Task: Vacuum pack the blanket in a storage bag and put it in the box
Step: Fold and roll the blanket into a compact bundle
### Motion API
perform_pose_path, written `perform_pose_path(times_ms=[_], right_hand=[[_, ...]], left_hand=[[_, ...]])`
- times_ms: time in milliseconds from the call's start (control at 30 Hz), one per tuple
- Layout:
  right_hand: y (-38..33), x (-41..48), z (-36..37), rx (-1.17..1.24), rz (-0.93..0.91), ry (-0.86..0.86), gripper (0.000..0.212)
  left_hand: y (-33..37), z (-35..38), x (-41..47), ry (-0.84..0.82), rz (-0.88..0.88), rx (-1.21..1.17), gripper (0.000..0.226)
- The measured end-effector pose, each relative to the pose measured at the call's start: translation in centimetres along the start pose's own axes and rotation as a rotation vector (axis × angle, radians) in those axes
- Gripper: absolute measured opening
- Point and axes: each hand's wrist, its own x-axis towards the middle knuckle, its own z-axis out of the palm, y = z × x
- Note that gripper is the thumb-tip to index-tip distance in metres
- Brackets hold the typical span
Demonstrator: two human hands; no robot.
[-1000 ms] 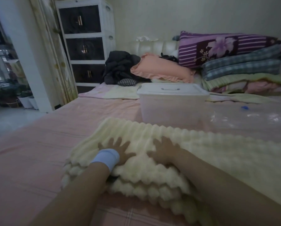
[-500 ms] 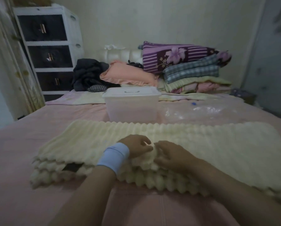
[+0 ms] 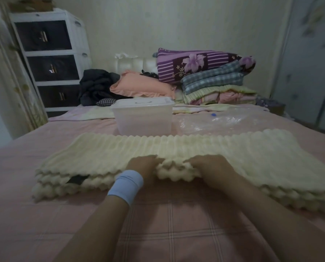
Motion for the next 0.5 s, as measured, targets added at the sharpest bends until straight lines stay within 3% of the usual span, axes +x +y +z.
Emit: perform_pose_path(times_ms=[33, 100, 200, 233, 300, 367, 433, 500], right_hand=[[0.5, 0.0, -0.7, -0.03, 0.023, 0.018, 0.045], [0.6, -0.6, -1.1, -0.026, 0.048, -0.097, 0.036], [-0.8, -2.8, 1.3, 0.3, 0.008, -0.475, 0.05], [-0.9, -3.4, 1.6, 0.437, 0.002, -0.535, 0.057], [0.3, -3.7, 1.1, 0.645, 0.048, -0.458, 0.06], [2.3, -3.9, 0.4, 0.745, 0.131, -0.195, 0.056], [5.0, -5.0, 0.1, 0.607, 0.232, 0.027, 0.048], [7.4, -6.8, 0.6, 0.27, 0.352, -0.004, 0.05]], left_hand=[[0.4, -0.9, -0.2, 0.021, -0.015, 0.044, 0.046], [1.3, -1.5, -0.7, -0.121, -0.009, 0.11, 0.044], [3.0, -0.3, -2.2, -0.511, 0.007, 0.101, 0.064], [3.3, -0.2, -2.4, -0.566, -0.014, 0.066, 0.07], [3.7, -1.0, -2.3, -0.539, -0.093, -0.059, 0.061], [4.0, -2.0, -1.6, -0.4, -0.154, -0.114, 0.044], [5.1, -2.5, -0.8, -0.237, -0.174, -0.064, 0.036], [7.0, -2.6, -0.4, -0.092, -0.16, -0.094, 0.04]])
